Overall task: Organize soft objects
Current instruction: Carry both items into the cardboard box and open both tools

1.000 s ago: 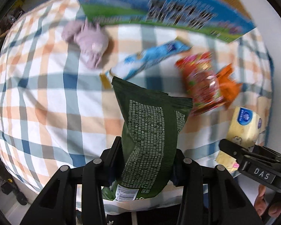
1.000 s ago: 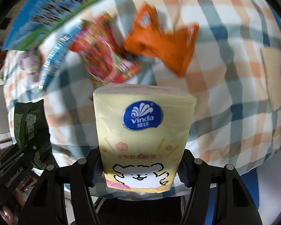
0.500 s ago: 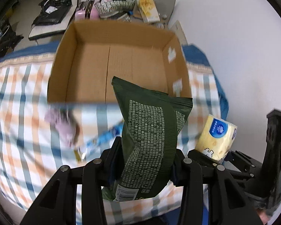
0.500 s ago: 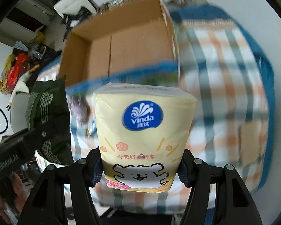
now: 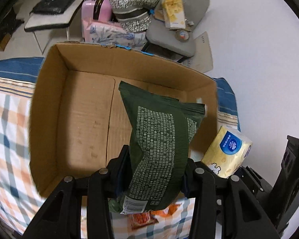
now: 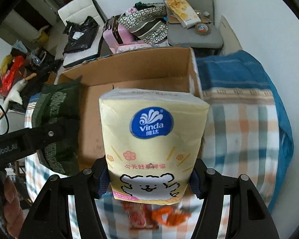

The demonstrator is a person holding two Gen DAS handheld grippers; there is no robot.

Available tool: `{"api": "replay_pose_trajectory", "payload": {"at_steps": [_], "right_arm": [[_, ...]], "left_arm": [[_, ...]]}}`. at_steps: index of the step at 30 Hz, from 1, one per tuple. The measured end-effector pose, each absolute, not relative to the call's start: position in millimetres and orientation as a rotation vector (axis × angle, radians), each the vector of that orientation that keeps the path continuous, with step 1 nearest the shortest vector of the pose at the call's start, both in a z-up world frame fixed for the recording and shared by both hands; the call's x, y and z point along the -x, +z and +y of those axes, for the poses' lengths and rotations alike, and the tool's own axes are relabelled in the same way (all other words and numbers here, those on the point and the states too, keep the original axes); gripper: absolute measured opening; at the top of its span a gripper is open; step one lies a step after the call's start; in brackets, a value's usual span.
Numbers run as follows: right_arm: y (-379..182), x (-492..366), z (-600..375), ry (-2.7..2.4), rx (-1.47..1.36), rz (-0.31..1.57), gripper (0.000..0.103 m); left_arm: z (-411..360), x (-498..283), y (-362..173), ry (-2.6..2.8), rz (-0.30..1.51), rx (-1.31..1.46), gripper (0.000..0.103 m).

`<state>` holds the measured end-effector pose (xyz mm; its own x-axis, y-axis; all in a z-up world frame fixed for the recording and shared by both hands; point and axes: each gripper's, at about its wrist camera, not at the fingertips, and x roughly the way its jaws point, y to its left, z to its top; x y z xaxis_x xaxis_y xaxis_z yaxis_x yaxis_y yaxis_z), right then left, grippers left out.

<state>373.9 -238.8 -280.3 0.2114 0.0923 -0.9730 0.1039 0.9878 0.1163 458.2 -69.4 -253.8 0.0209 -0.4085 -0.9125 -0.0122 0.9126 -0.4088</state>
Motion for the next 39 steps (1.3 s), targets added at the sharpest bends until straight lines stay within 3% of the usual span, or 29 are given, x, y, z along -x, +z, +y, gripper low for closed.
{"api": "replay_pose_trajectory", "payload": {"at_steps": [6, 19, 21, 23, 27, 29, 36, 39], "right_arm": [[-309, -426, -228, -0.003, -0.121, 1.41, 0.066], [-354, -472, -216, -0.014, -0.079, 1.477, 0.067], [-355, -474, -215, -0.03, -0.05, 1.471, 0.068], [-355, -476, -214, -0.035, -0.044, 1.465, 0.078], [-354, -476, -215, -0.049, -0.034, 1.461, 0.078], [-352, -475, -216, -0.049, -0.046, 1.462, 0.079], [-343, -461, -219, -0.058, -0.089, 1.445, 0.101], [-338, -451, -216, -0.066, -0.084, 1.432, 0.103]], "left_arm": [[-68, -493, -304, -0.343, 1.627, 0.407, 0.04], [-90, -519, -349, -0.364, 1.752, 0.382, 0.042], [-94, -523, -354, -0.341, 1.769, 0.368, 0.045], [-97, -526, -356, -0.342, 1.778, 0.343, 0.059], [-98, -525, -346, -0.331, 1.738, 0.301, 0.075], [-100, -526, -340, -0.327, 1.722, 0.265, 0.089], [-105, -508, -303, -0.237, 1.513, 0.073, 0.101], [-99, -490, -293, -0.217, 1.43, 0.02, 0.102]]}}
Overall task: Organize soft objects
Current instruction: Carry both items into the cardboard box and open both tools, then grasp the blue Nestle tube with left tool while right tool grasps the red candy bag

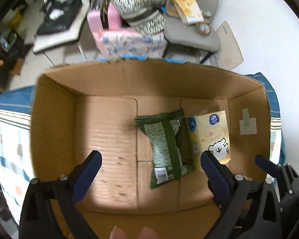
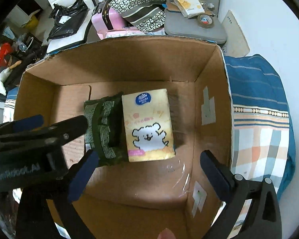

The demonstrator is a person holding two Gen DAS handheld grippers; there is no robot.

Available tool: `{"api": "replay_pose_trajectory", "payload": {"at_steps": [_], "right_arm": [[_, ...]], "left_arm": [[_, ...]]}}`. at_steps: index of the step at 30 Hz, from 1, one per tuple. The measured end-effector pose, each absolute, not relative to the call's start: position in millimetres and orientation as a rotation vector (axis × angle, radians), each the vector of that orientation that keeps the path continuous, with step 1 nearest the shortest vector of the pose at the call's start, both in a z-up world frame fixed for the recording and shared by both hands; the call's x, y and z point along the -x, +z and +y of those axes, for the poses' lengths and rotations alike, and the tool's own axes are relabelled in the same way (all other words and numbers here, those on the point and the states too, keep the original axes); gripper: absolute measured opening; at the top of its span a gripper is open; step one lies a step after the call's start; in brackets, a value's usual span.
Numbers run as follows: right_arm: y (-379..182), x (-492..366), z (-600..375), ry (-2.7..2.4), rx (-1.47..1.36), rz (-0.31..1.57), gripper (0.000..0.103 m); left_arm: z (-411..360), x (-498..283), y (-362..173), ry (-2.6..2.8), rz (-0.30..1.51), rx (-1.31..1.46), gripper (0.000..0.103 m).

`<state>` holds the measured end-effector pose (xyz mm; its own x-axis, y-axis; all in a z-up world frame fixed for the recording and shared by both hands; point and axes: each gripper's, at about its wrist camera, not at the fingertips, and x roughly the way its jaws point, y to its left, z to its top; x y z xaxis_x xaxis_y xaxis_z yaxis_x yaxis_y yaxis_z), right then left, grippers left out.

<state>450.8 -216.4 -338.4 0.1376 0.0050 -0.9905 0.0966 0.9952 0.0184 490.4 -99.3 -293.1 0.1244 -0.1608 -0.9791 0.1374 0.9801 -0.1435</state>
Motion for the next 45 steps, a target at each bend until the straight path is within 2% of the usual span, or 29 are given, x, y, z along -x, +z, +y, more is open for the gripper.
{"api": "replay_pose_trajectory", "payload": {"at_steps": [8, 17, 24, 28, 33, 42, 45], "right_arm": [[-314, -415, -211, -0.082, -0.079, 1.363, 0.103], [-256, -356, -210, -0.1, -0.094, 1.226, 0.103], [-210, -306, -212, -0.104, -0.158, 1.163, 0.103], [-204, -276, -212, -0.115, -0.208, 1.17, 0.103], [-236, -234, -207, -0.124, -0.258, 1.263, 0.103], [-356, -204, -165, -0.069, -0.205, 1.506, 0.103], [-390, -210, -156, -0.069, -0.223, 1.57, 0.103]], "left_arm": [[-75, -444, -252, -0.169, 1.251, -0.044, 0.102], [-63, -381, -194, -0.136, 1.121, -0.042, 0.102], [-53, -336, -155, -0.152, 1.071, -0.029, 0.102], [-42, -313, -151, -0.172, 1.086, -0.013, 0.102], [-22, -283, -173, -0.151, 1.149, -0.032, 0.102], [14, -242, -287, -0.033, 1.373, -0.153, 0.102], [15, -237, -310, -0.022, 1.408, -0.211, 0.102]]}}
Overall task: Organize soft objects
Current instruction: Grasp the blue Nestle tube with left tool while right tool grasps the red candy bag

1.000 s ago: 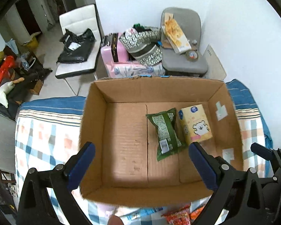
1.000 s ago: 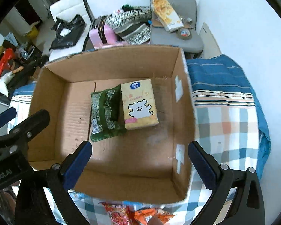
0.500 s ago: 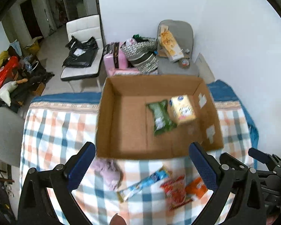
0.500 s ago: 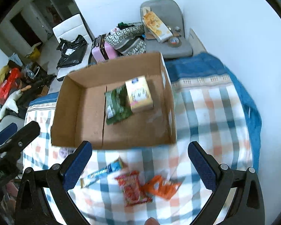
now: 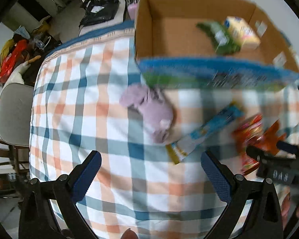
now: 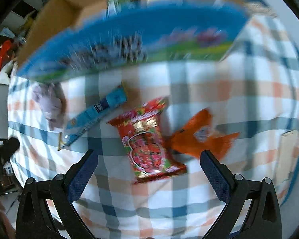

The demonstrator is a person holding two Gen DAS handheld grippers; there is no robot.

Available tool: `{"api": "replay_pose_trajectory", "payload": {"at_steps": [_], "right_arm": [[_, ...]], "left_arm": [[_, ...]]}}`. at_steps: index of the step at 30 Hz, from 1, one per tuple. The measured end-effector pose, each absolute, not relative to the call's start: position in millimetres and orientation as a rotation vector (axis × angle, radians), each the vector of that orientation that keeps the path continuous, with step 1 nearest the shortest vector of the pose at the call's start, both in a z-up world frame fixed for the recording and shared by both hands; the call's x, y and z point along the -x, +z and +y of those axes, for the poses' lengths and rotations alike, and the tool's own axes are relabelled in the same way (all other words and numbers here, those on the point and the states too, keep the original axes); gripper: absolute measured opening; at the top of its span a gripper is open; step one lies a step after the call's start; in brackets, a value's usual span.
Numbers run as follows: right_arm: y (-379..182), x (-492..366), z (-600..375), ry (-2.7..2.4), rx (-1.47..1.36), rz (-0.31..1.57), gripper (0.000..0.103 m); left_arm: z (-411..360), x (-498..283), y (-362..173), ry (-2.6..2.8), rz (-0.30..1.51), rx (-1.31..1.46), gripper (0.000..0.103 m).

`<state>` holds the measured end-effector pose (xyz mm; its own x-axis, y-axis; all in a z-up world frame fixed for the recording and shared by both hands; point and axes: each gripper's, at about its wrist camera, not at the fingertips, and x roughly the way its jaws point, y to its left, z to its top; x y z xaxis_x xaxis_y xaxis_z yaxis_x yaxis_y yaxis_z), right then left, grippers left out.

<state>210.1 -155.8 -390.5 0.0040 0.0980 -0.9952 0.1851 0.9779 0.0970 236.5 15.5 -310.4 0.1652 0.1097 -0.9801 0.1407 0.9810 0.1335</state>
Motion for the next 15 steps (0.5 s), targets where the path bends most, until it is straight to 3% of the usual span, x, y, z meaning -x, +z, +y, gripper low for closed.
{"api": "replay_pose_trajectory", "payload": {"at_steps": [4, 8, 15], "right_arm": [[-420, -215, -149, -0.096, -0.232, 1.62, 0.097], [-433, -209, -147, -0.131, -0.202, 1.651, 0.06], [-431, -180, -182, -0.133, -0.364, 1.692, 0.055]], "left_arm": [[11, -234, -327, -0.03, 1.413, -0.305, 0.102], [5, -237, -335, -0.057, 1.415, -0.369, 0.102], [-25, -251, -345, -0.16, 1.419, -0.431, 0.102]]}}
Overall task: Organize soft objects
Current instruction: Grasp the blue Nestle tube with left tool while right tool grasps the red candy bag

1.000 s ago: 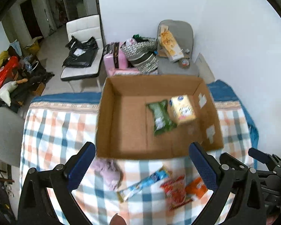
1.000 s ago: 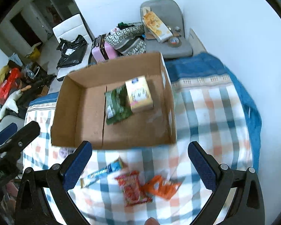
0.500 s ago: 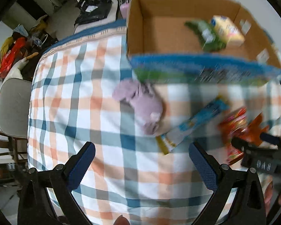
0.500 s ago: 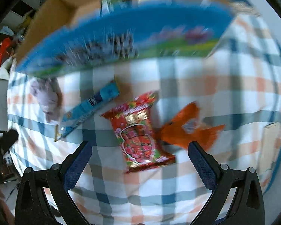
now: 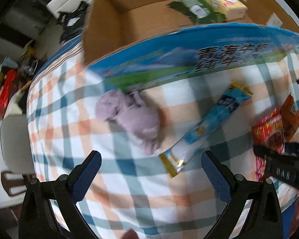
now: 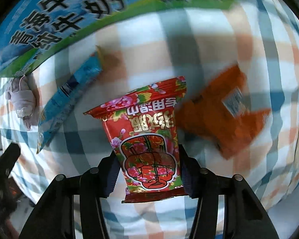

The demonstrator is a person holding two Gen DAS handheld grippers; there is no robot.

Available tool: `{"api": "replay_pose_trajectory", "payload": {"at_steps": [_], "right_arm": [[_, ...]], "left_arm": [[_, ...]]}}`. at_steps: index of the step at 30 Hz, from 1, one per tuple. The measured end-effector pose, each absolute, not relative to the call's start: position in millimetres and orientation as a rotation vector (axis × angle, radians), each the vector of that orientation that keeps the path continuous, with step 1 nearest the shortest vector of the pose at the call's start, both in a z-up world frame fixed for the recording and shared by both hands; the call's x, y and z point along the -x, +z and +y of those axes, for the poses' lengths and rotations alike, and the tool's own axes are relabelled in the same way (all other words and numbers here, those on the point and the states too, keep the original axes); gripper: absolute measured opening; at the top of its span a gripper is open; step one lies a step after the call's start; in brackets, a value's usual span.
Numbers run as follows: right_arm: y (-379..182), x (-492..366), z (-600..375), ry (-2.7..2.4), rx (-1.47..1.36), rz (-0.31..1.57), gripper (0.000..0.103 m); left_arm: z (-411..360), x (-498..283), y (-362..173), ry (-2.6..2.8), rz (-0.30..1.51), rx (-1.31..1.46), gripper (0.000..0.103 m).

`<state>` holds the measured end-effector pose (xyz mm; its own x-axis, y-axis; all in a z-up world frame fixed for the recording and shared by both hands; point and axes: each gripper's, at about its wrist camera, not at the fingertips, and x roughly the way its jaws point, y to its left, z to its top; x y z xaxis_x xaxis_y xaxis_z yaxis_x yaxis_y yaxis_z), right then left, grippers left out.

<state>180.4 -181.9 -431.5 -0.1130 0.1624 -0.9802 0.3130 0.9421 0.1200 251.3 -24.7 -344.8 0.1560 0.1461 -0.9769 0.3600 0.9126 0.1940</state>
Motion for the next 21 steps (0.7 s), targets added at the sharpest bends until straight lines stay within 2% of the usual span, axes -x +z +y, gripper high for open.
{"api": "replay_pose_trajectory", "payload": {"at_steps": [7, 8, 9, 11, 12, 15, 21], "right_arm": [[-435, -160, -202, -0.135, -0.394, 1.703, 0.055], [-435, -158, -203, -0.135, -0.394, 1.704, 0.055], [-436, -156, -205, -0.136, -0.393, 1.705, 0.055], [-440, -147, -210, -0.133, -0.386, 1.708, 0.055], [-442, -147, -208, -0.132, -0.384, 1.71, 0.055], [-447, -152, -203, -0.133, -0.39, 1.716, 0.055], [-451, -143, -210, -0.124, -0.41, 1.722, 0.055]], "left_arm": [[-73, -262, -377, -0.316, 1.472, -0.546, 0.102], [-77, -262, -380, -0.328, 1.477, -0.55, 0.099], [-80, -262, -385, -0.34, 1.491, -0.546, 0.093], [-82, -261, -393, -0.356, 1.545, -0.518, 0.058], [-81, -260, -398, -0.358, 1.576, -0.494, 0.051], [-73, -254, -399, -0.328, 1.617, -0.405, 0.042], [-54, -243, -391, -0.337, 1.716, -0.144, 0.036]]}}
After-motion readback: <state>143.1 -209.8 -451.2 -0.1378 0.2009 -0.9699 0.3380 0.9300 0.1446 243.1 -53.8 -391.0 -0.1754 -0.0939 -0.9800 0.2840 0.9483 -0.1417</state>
